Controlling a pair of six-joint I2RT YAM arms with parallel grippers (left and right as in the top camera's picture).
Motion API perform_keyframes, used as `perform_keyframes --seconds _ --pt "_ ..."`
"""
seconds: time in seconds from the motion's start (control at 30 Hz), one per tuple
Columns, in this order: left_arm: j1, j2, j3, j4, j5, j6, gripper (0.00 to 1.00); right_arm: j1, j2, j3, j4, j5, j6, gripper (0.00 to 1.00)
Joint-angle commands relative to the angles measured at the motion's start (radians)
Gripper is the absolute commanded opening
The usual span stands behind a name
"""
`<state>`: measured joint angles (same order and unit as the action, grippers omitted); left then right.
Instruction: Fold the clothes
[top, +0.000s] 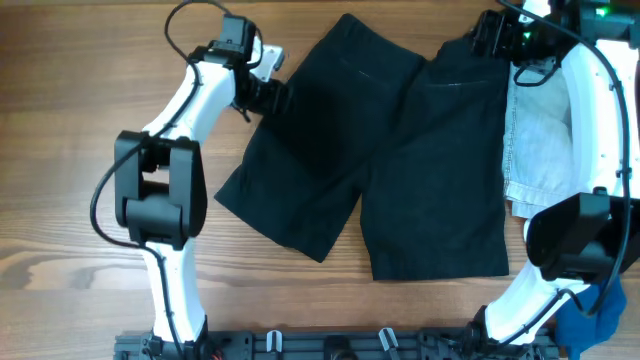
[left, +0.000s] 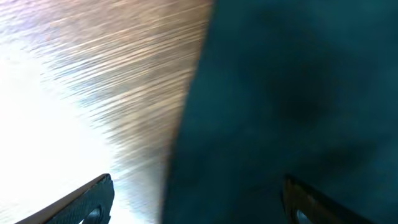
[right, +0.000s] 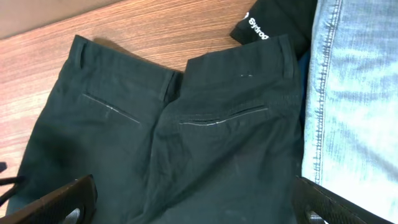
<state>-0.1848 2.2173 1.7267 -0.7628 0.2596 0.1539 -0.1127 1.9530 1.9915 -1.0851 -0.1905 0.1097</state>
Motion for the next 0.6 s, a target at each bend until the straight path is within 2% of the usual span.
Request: perform_keyframes --seconds 0.0,0.07,0.1,0.13,0.17,0.23,0.3,0.37,0.47,0.57 --pt "0.031 0.053 -0.008 0.045 -0.002 0.053 0.86 0.017 0.010 -0.002 -0.002 -0.014 -0.025 1.00" --pt "0.030 0.065 -0.008 0.052 0.002 0.053 0.83 0.020 0.010 -0.002 -0.002 -0.013 -0.029 1.00" --pt "0.025 0.068 -0.008 0.048 0.019 0.052 0.78 0.020 0.010 -0.002 -0.002 -0.013 -0.028 1.00" --pt "0.023 0.068 -0.008 0.041 0.029 0.052 0.65 0.020 0.010 -0.002 -0.002 -0.013 -0.028 1.00" --pt "0.016 0.068 -0.008 0.016 0.035 0.052 0.41 0.020 0.010 -0.002 -0.002 -0.013 -0.029 1.00" --pt "0.014 0.068 -0.008 -0.073 0.034 0.052 0.12 0.020 0.010 -0.002 -0.003 -0.013 -0.031 1.00" --pt "0.018 0.070 -0.018 -0.161 0.003 0.047 0.07 0.020 0.010 -0.002 -0.004 -0.013 -0.032 1.00" --pt "0.025 0.070 -0.045 -0.161 -0.031 0.040 0.04 0.020 0.010 -0.002 0.000 -0.013 -0.032 1.00" --pt "0.050 0.070 -0.047 -0.079 -0.100 -0.042 0.04 0.020 0.011 -0.002 0.000 -0.013 -0.032 1.00" --pt "0.100 0.070 -0.047 0.019 -0.105 -0.098 0.04 0.020 0.011 -0.002 0.001 -0.013 -0.032 1.00"
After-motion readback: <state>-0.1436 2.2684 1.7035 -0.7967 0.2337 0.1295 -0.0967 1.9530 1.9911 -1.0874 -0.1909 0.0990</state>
